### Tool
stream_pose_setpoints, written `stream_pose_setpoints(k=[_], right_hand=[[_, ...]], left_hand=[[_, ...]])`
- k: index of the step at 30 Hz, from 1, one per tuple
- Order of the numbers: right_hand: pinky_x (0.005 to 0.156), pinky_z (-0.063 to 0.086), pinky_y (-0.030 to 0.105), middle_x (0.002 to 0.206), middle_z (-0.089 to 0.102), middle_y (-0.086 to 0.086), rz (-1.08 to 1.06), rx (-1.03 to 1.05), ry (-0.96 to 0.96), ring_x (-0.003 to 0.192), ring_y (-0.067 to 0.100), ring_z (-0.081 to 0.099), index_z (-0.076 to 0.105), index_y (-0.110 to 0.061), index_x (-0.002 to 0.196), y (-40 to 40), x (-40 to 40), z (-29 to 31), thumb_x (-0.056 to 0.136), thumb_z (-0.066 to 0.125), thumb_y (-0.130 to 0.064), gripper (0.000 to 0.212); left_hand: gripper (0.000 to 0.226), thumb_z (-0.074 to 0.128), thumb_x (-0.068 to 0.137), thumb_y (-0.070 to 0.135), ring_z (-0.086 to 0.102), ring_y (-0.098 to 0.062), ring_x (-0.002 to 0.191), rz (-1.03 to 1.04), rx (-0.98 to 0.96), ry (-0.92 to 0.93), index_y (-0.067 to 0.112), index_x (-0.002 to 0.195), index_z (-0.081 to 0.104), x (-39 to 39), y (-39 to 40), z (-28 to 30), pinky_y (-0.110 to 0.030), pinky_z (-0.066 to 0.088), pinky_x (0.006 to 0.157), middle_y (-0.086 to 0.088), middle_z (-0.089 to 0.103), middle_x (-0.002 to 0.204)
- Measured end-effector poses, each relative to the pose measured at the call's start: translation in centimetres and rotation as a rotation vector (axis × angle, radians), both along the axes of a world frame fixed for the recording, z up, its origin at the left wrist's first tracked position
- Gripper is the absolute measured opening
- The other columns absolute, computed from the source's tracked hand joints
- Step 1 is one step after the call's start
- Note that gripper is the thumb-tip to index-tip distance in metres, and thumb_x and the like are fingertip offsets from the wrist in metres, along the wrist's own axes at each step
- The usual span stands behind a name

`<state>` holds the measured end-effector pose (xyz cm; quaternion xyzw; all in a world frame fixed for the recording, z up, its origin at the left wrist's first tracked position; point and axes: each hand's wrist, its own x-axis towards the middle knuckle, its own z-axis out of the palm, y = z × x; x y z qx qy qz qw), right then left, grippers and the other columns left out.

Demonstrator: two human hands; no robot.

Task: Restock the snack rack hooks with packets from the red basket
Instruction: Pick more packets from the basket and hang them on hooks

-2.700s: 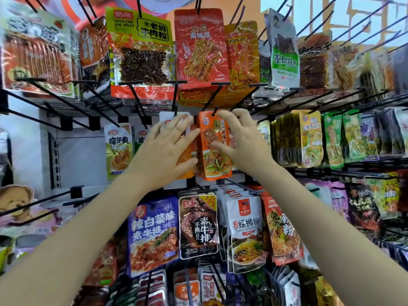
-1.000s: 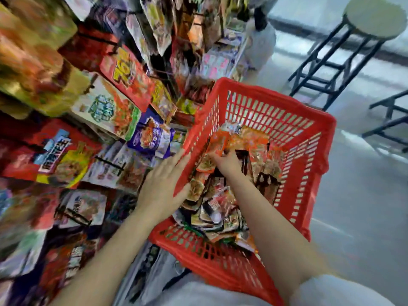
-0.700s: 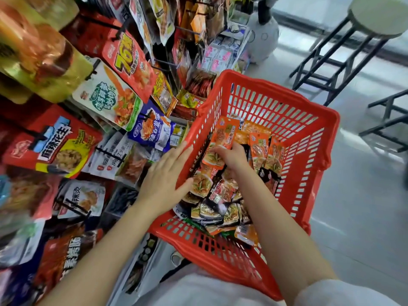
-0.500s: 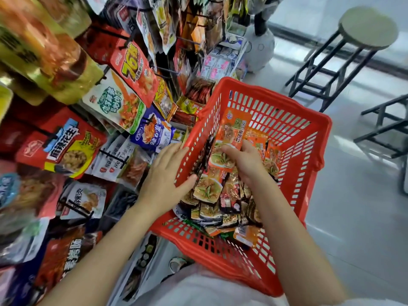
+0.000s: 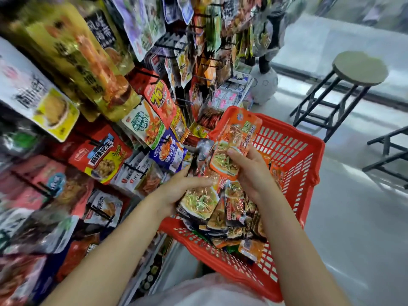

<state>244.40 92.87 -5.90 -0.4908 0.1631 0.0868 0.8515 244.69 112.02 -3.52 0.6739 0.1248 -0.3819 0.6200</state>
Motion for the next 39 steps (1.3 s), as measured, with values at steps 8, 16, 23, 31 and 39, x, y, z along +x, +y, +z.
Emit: stream_pose_setpoints(k=[8,16,23,31,39], right_hand=[[0.085,0.058,0.042,0.115,0.071,0.008,0.099,0.090,-0.183,0.097,0.020,0.072,0.049,-0.005,0.137,5.6,2.2,8.1,0.081,0.075,-0.018,0.064],[0.097,0.051,0.046,0.099,0.075,0.004,0.284,0.235,-0.453,0.096,0.019,0.070,0.045,-0.004,0.130,16.3,2.5,17.4,0.099,0.052,-0.009,0.032],[0.077,0.057,0.029,0.089,0.073,-0.010,0.453,0.158,-0.734,0.084,0.004,0.070,0.054,-0.017,0.104,24.4,-0.8,23.9,0.094,0.058,-0.007,0.015],[0.092,0.056,0.036,0.118,0.070,-0.002,0.692,-0.017,-0.979,0.108,0.015,0.067,0.050,-0.016,0.129,30.6,-5.6,29.1,0.084,0.069,-0.020,0.049],[0.099,0.052,0.038,0.128,0.062,-0.005,0.586,-0.125,-1.273,0.116,0.009,0.062,0.045,-0.033,0.141,33.7,-8.0,35.7,0.093,0.069,-0.030,0.054]], left_hand=[[0.137,0.101,0.029,0.049,0.054,-0.037,0.132,0.396,-0.127,-0.116,0.010,0.148,0.045,-2.6,7.4,7.7,-0.058,0.042,0.110,-0.015,0.053,0.148],[0.034,0.087,0.077,0.019,0.074,-0.006,0.070,0.780,-0.105,-0.579,0.019,0.103,0.065,-9.6,16.1,16.7,-0.022,0.060,0.070,0.000,0.078,0.082],[0.039,0.083,0.068,0.008,0.071,-0.015,0.056,1.018,-0.269,-0.675,0.004,0.103,0.068,-15.7,19.8,22.1,-0.025,0.057,0.053,-0.002,0.073,0.067],[0.075,0.089,0.058,0.056,0.068,-0.019,0.114,1.147,-0.118,-0.989,0.024,0.123,0.067,-19.1,21.6,28.8,-0.052,0.051,0.104,0.008,0.076,0.113],[0.029,0.080,0.073,0.016,0.076,-0.024,0.094,0.987,0.041,-1.202,0.013,0.101,0.075,-19.5,23.8,34.4,-0.037,0.062,0.077,-0.009,0.078,0.103]])
